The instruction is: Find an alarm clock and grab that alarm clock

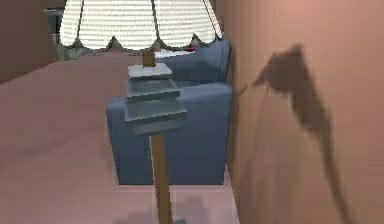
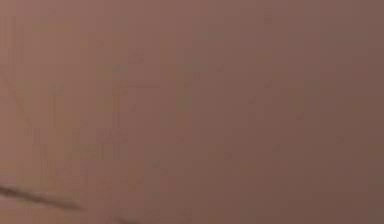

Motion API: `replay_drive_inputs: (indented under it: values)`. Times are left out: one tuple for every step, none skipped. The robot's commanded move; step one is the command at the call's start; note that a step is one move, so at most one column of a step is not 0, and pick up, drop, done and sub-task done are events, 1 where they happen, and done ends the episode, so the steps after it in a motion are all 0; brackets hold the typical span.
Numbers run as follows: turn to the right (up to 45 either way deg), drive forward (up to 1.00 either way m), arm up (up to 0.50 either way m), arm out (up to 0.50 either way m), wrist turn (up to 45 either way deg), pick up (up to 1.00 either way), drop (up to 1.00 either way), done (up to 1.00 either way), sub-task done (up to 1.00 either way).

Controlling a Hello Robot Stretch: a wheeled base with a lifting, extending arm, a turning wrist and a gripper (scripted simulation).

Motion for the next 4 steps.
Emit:
replay_drive_inputs:
  values:
    - [-45.0, 0.00, 0.00, 0.00, 0.0, 0.00, 0.00, 0.00, 0.00]
    - [-45.0, 0.00, 0.00, 0.00, 0.0, 0.00, 0.00, 0.00, 0.00]
    - [-27.0, 0.00, 0.00, 0.00, 0.0, 0.00, 0.00, 0.00, 0.00]
    - [-3.0, 0.00, 0.00, 0.00, 0.0, 0.00, 0.00, 0.00, 0.00]
